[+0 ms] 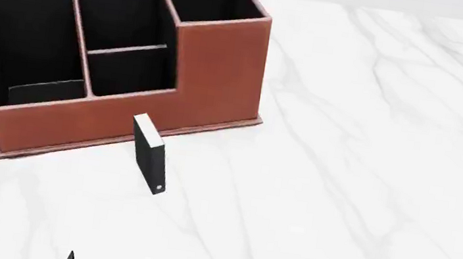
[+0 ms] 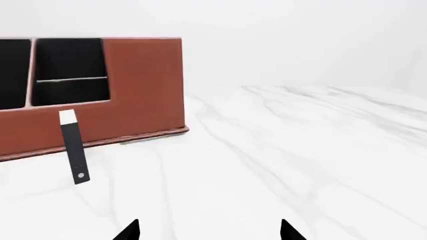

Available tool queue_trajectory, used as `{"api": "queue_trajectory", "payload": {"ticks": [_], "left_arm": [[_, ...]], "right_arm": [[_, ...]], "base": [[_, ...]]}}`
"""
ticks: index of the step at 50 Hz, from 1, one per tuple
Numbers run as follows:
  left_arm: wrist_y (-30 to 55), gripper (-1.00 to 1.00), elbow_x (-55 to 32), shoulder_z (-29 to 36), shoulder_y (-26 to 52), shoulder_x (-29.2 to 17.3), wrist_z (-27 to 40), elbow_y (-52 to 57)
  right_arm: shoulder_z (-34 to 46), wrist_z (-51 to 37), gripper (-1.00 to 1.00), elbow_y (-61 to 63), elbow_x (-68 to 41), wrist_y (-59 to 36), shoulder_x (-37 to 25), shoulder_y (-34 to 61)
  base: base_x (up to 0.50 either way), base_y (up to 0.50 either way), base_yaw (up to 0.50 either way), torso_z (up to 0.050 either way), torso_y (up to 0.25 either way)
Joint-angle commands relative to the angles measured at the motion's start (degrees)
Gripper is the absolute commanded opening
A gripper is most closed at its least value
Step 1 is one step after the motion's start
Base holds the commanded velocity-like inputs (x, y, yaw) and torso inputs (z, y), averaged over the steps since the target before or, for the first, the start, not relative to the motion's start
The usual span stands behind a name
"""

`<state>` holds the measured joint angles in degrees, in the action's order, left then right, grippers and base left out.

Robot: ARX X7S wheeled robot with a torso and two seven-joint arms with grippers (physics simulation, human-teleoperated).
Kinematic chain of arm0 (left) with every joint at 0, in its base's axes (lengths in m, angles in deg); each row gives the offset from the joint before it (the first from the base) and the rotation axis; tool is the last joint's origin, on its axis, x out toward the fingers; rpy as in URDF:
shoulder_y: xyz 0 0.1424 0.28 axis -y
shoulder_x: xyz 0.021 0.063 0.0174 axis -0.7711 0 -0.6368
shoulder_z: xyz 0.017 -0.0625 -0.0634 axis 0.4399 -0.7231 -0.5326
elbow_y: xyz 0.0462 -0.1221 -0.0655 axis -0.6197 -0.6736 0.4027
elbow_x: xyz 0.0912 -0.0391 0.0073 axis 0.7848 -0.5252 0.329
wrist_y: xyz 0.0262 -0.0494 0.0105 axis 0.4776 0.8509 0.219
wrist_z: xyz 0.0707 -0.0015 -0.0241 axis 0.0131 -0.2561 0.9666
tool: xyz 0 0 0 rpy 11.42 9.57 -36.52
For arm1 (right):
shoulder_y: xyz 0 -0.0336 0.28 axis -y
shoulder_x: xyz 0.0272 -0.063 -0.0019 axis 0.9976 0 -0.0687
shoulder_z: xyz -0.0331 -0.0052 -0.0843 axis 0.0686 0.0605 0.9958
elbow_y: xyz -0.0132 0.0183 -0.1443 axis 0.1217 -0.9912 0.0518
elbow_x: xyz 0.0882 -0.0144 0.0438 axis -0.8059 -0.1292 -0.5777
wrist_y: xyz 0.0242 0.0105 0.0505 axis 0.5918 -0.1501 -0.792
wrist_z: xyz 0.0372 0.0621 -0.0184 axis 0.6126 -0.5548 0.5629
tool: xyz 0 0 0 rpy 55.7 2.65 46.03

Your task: Pick up the book and place it in the left compartment of the caddy.

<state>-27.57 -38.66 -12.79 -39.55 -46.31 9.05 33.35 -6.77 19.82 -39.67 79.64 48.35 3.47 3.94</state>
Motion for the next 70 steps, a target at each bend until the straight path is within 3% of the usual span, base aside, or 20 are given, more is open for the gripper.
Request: {"api": "queue_trajectory", "payload": {"ticks": [1, 25, 36, 57, 70], "left_arm": [[-5.42, 1.0, 0.67, 1.34, 0.32, -0.91, 2.13, -4.88], [-9.03, 1.0, 2.4, 5.25, 1.45, -3.73, 8.92, -8.98], [-11.15, 1.0, 7.85, 7.36, -0.66, -5.41, 12.92, -4.19], [5.49, 1.0, 7.57, 6.72, -2.91, -6.98, 11.53, 21.09], [13.96, 1.0, 7.11, 6.5, -0.61, -7.47, 11.02, 30.88]], "right_arm": [[1.13, -1.4, 1.0, 0.34, -0.54, -0.32, -0.91, -0.06], [4.82, -5.96, 1.0, 1.54, -2.58, -1.37, -3.75, 0.09], [6.56, -8.59, 1.0, 7.2, 0.05, -4.85, -4.98, -0.36], [8.18, -10.09, 1.0, 25.11, -0.91, -20.56, -6.46, 2.53], [7.62, -10.97, 1.0, 33.3, -2.08, -27.26, -7.41, 5.91]], "base": [[0.0, 0.0, 0.0, 0.0, 0.0], [0.0, 0.0, 0.0, 0.0, 0.0], [0.0, 0.0, 0.0, 0.0, 0.0], [0.0, 0.0, 0.0, 0.0, 0.0], [0.0, 0.0, 0.0, 0.0, 0.0]]}}
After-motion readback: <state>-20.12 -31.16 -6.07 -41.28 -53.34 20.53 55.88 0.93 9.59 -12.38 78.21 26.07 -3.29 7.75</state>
